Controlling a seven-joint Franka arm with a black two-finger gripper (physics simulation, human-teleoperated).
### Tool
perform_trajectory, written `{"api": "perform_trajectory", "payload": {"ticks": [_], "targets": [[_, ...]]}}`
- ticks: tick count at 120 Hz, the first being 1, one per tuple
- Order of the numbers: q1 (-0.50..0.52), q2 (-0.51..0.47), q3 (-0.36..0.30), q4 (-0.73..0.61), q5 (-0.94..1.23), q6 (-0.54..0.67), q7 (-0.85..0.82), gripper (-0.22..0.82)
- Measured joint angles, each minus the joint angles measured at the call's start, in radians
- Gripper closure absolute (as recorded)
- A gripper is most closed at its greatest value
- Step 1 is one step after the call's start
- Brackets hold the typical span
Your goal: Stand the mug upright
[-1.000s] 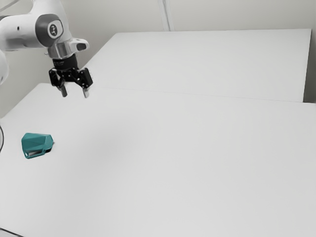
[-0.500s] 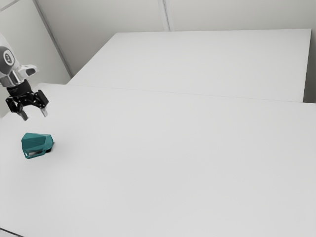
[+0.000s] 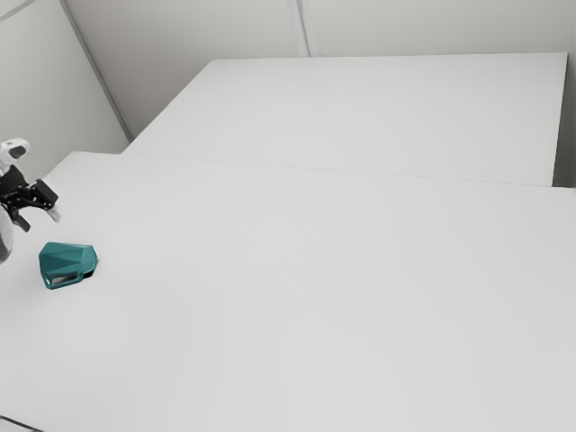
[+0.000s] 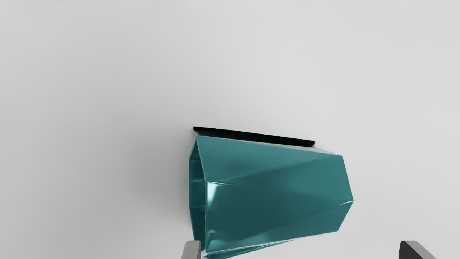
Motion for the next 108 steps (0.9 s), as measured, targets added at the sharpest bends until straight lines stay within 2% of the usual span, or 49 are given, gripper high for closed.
{"api": "perform_trajectory", "payload": {"ticks": [24,60,108], "targets": [[0.031,0.078,0.031,0.070,-0.127,0.004,0.092,0.00],[0.042,0.101,0.051,0.044,-0.278,-0.028,0.190,0.00],[0.035,0.004,0.092,-0.117,-0.308,-0.062,0.259,0.00]]}}
